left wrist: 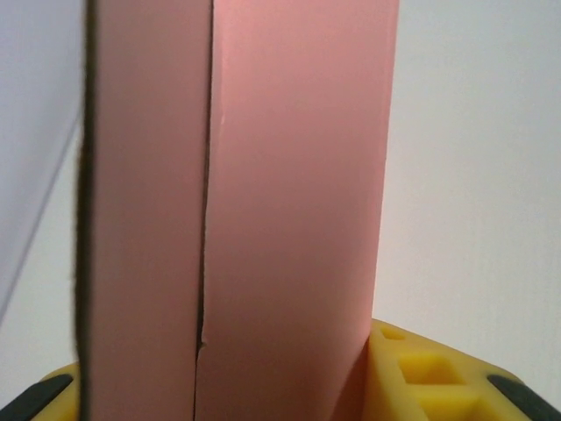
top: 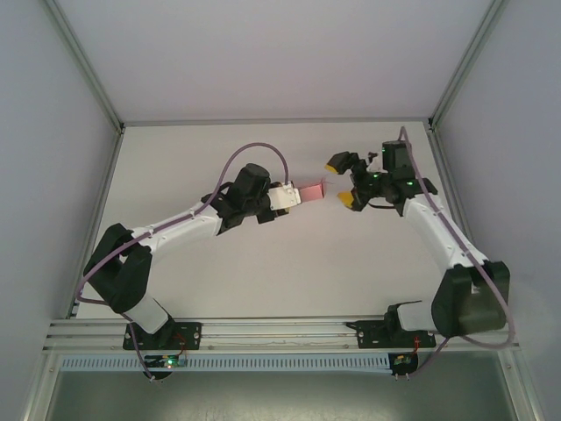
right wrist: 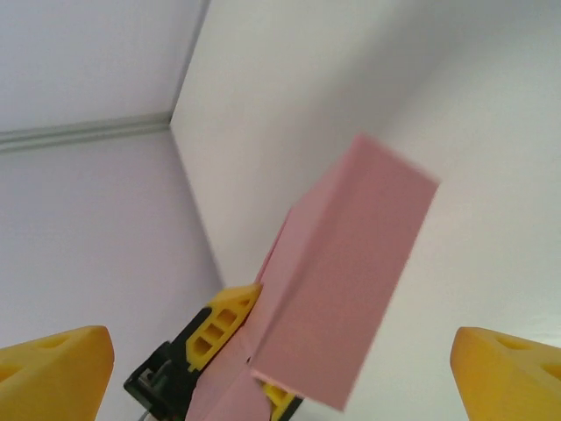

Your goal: Assemble paper box

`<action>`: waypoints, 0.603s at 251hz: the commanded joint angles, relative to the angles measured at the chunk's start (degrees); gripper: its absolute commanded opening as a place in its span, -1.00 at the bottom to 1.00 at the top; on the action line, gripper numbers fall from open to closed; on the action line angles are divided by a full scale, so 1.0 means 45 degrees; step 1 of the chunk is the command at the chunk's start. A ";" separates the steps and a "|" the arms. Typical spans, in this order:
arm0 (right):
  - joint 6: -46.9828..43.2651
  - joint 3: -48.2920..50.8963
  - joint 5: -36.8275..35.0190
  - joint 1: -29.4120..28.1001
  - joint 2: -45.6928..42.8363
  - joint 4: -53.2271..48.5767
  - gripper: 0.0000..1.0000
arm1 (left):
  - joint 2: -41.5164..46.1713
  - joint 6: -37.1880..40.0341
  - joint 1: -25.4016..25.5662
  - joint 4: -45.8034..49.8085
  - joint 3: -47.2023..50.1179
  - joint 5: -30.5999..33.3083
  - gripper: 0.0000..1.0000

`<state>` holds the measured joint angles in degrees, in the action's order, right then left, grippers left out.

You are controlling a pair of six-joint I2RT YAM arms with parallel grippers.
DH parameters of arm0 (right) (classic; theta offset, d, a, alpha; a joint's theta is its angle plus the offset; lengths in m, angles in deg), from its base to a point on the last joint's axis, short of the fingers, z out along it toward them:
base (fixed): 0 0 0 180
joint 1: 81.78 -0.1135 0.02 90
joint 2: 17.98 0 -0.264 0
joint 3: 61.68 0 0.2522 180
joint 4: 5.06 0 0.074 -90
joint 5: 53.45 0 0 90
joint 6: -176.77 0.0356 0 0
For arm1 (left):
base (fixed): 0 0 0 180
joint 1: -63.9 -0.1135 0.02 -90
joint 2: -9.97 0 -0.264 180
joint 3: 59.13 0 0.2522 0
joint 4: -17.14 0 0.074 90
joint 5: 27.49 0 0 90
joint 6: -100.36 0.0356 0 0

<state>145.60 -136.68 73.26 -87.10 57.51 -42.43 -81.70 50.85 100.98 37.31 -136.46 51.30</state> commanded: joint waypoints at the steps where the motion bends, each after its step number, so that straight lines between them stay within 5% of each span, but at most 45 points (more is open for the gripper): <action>1: -0.4188 -0.1153 -0.3753 0.0950 -0.1222 -0.3043 0.97 | -0.0345 0.0166 -0.0434 0.2475 -0.1171 -0.0882 -0.47; 35: -0.8149 -0.1469 -0.9936 0.0700 -0.2888 -0.2986 0.96 | -0.1346 0.0615 -0.0692 0.5514 -0.2924 -0.1720 -0.43; 59: -1.0293 -0.0533 -1.1445 0.0608 -0.3885 -0.1664 0.96 | -0.2113 0.0780 -0.0706 0.7027 -0.3826 -0.1917 -0.43; 86: -1.0546 0.0959 -1.0564 0.0717 -0.4954 0.0139 0.96 | -0.2565 0.0602 -0.0725 0.7436 -0.4176 -0.1963 -0.44; 124: -1.0460 0.3057 -0.6466 0.1026 -0.5970 0.3341 0.97 | -0.2760 0.1339 -0.0750 0.8028 -0.4091 -0.2910 -0.40; 151: -1.1297 0.3016 -0.3391 0.0855 -0.5328 0.3196 0.96 | -0.3078 0.1928 -0.0742 0.8927 -0.4231 -0.3194 -0.36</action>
<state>100.20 -123.52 41.24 -82.66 31.52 -35.22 -94.64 55.22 97.99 70.01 -153.99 40.73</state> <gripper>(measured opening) 0.982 0.391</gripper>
